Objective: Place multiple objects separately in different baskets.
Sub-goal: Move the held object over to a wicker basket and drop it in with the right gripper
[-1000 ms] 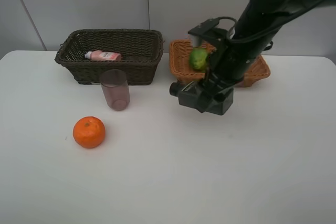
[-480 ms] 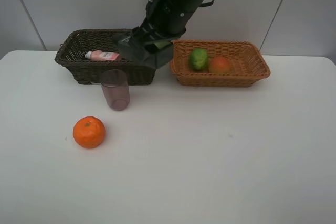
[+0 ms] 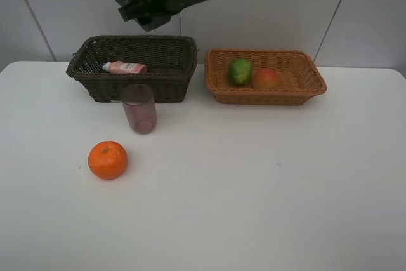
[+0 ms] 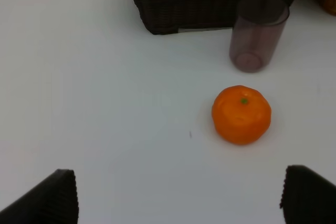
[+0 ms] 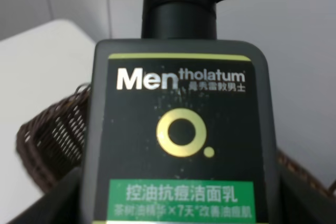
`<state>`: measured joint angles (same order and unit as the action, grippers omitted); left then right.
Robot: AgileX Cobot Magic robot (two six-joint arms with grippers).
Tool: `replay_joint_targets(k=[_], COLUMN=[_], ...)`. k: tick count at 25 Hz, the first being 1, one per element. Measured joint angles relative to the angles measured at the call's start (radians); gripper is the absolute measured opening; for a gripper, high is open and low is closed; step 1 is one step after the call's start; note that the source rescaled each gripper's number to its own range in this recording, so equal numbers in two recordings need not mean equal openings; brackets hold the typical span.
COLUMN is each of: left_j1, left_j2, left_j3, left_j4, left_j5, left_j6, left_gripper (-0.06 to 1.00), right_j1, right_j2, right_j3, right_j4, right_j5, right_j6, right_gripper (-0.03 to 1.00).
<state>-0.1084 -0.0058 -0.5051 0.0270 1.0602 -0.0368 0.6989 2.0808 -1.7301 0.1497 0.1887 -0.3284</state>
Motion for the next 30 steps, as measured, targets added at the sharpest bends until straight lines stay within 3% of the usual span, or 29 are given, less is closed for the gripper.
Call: replay_joint_targets(k=[12, 18, 30], left_j1=[0.000, 0.000, 0.000], left_j2=[0.000, 0.000, 0.000], left_j3=[0.000, 0.000, 0.000], left_j4=[0.000, 0.000, 0.000], left_j5=[0.000, 0.000, 0.000], left_j6=[0.000, 0.000, 0.000], left_gripper=[1.00, 1.00, 1.00], right_j1=[-0.002, -0.002, -0.002], right_j2=[0.199, 0.263, 0.285], right_j3=[-0.001, -0.001, -0.001], right_j4=[0.064, 0.074, 0.079], right_j5=[-0.296, -0.364, -0.382], right_j6=[0.001, 0.004, 0.004], right_gripper=[0.32, 0.31, 0.32])
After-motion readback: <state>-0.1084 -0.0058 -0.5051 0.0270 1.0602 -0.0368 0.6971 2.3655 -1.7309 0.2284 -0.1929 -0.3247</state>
